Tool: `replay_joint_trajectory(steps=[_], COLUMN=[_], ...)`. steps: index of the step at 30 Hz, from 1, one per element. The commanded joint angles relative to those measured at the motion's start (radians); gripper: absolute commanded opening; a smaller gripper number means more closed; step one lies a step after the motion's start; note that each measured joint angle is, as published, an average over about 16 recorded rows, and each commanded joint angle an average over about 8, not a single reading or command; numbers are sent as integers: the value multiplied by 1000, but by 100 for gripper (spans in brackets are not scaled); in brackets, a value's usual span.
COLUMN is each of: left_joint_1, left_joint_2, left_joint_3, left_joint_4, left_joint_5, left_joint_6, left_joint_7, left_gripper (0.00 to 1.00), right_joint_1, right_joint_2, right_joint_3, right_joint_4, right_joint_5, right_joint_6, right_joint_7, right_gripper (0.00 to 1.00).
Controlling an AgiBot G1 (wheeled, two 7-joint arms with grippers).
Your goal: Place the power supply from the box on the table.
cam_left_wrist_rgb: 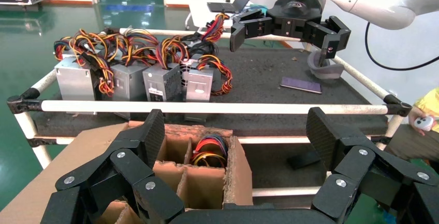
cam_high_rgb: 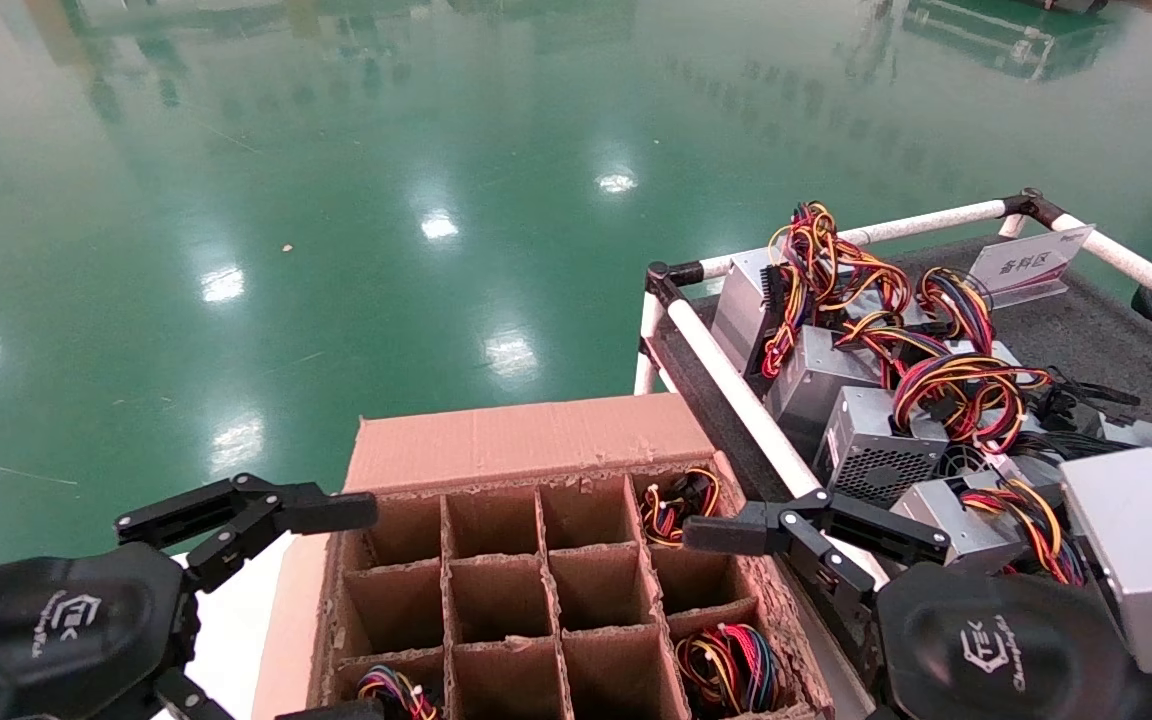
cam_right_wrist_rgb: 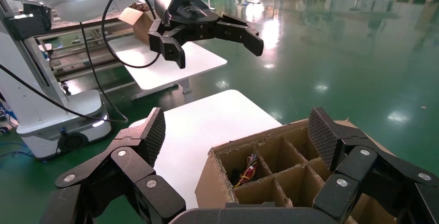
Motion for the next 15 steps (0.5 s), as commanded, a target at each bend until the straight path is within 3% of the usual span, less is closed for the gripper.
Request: replay_joint_trajectory(steps=[1,15], left_joint_1=[0,0], left_joint_2=[0,0], left_joint_3=[0,0], left_joint_4=[0,0], left_joint_5=[0,0], left_joint_6=[0,0], left_joint_7=[0,0], left_gripper=[100,100], right_joint_1=[0,1], right_joint_2=[0,0], right_joint_3=[0,0], right_joint_4=[0,-1], right_joint_5=[0,0], right_joint_6=[0,0], right_joint_7=[0,0], right_gripper=[100,100])
